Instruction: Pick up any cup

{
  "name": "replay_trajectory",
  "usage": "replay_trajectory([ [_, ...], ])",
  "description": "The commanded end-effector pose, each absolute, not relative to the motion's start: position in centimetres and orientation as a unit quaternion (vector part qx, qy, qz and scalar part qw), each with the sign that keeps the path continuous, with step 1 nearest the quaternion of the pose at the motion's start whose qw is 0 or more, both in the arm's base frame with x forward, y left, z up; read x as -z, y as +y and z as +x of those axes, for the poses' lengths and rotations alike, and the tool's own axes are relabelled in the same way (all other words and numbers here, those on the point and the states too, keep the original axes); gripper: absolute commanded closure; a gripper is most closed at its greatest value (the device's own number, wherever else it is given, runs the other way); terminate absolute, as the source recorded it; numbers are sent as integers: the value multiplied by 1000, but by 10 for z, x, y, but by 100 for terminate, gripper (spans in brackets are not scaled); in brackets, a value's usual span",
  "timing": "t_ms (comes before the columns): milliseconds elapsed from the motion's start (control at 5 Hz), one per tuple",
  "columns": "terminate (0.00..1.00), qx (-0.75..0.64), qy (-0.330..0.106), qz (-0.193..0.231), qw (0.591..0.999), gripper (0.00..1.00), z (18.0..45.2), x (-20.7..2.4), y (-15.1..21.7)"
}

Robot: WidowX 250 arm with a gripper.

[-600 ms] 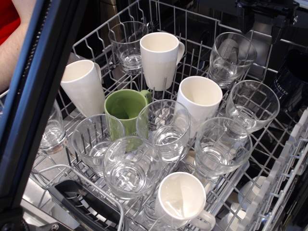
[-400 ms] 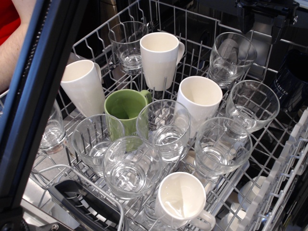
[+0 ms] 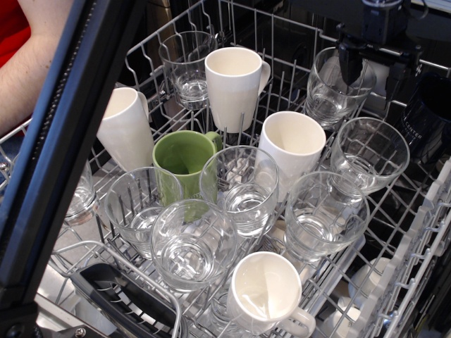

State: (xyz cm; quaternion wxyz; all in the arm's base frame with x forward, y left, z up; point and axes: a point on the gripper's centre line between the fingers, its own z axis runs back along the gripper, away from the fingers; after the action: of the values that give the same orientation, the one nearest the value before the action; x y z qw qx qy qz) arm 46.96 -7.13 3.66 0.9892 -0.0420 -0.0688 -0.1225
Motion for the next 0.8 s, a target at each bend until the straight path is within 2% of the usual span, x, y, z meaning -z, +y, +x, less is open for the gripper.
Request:
replay_trajectory([
  [0,0,129,-115,-31,984,0,490,-36,-72],
  [600,0,106,-117,4,987,0,512,-1,-73],
])
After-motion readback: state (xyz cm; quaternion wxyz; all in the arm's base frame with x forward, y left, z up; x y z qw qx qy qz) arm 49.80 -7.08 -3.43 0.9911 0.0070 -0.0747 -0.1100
